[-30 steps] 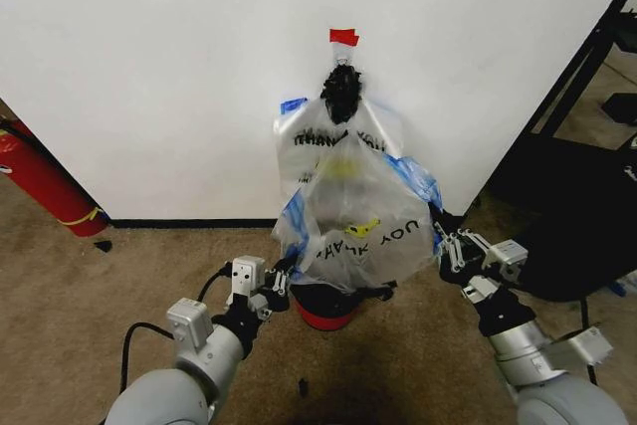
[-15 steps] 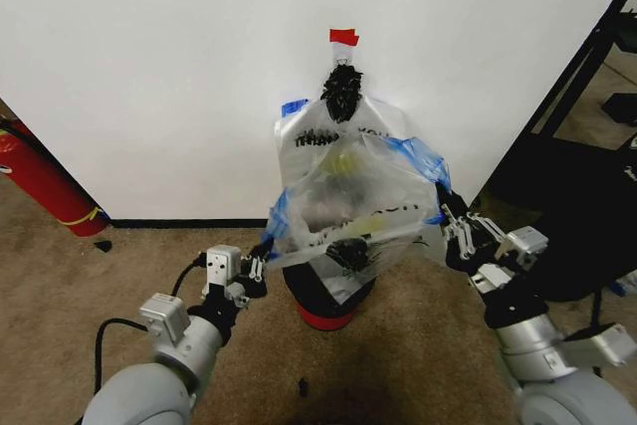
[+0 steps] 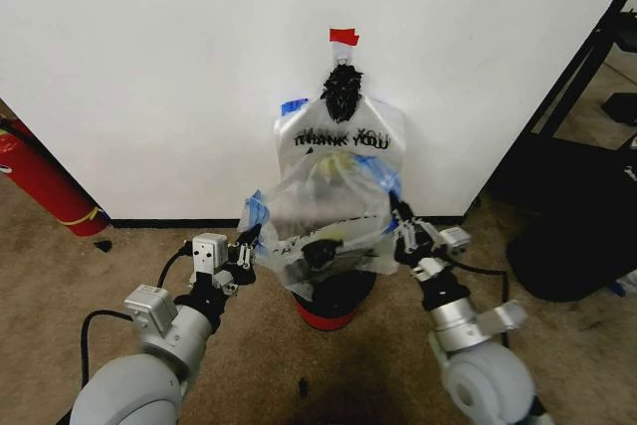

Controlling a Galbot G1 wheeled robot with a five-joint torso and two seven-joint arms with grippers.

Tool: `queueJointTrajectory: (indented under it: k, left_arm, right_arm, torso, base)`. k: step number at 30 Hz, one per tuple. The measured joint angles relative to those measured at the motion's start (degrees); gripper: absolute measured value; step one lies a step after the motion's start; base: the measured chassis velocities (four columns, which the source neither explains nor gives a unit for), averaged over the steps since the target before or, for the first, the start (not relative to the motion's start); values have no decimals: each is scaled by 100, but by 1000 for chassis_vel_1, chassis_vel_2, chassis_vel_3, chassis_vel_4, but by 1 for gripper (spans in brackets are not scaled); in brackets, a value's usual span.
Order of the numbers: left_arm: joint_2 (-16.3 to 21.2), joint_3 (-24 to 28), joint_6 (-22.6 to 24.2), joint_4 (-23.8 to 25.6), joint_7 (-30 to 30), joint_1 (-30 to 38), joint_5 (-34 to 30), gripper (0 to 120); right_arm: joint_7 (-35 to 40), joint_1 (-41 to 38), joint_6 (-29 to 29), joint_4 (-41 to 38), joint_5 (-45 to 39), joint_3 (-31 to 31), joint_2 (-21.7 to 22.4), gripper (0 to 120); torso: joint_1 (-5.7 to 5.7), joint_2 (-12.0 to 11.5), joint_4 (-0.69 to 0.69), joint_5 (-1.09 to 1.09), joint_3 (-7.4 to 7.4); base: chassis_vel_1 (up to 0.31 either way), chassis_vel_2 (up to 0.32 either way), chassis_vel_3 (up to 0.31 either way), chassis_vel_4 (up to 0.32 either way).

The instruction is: Pick up the garbage bag from the wall and place it over the trash bin.

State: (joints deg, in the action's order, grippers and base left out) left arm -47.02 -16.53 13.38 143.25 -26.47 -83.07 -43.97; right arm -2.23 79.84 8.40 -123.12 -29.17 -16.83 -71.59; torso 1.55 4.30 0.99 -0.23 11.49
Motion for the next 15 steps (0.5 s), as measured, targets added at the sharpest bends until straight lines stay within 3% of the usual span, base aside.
queueJointTrajectory:
  k: [5,15]
  left_arm:
    - [-286,301,-116,-200,46,-18,199,0]
    - [-616,430,-162,-367,27,-317,318,0]
  right_arm:
    - [40,-154,96,485,107,116,-192,0]
    - [119,189,90,476,277,26,-66,0]
  torso:
    - [0,0,0,0,0]
    - [0,0,0,1,-1]
  base:
    - [0,0,0,0]
    - [0,0,0,0]
